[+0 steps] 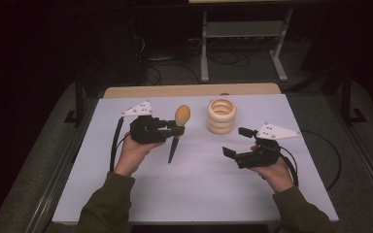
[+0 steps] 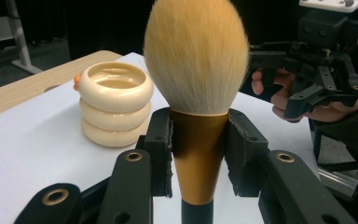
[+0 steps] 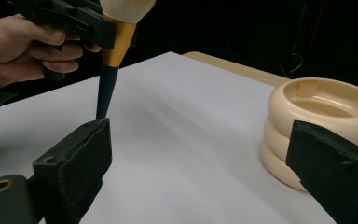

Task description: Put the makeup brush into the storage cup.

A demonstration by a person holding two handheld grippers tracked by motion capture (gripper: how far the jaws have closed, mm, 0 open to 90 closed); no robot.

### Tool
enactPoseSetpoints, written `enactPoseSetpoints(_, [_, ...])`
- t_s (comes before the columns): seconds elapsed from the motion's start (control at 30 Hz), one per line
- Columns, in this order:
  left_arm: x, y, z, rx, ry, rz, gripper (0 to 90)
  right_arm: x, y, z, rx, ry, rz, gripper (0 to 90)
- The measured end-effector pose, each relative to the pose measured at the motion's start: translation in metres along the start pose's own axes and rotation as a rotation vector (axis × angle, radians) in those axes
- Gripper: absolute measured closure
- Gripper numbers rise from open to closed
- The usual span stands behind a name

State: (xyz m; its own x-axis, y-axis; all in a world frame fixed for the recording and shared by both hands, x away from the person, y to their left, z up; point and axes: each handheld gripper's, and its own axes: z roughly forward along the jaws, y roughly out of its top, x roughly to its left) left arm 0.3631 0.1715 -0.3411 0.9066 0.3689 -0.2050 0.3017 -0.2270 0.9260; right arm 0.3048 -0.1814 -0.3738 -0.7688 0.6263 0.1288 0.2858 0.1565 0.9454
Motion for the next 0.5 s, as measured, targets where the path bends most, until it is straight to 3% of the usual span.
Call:
enactPoseSetpoints(0.17, [-0.005, 0.002, 0.001, -0.03, -0.008, 0.007, 65.4, 0.003, 0.002, 0.009, 0.003, 0.017, 0.01, 9.7])
enactPoseSetpoints(0.5, [-0.011, 0.002, 0.007, -0.038, -0.035, 0.009, 65.3, 0.011, 0.009, 0.026, 0.011, 0.045, 0.012, 15.0])
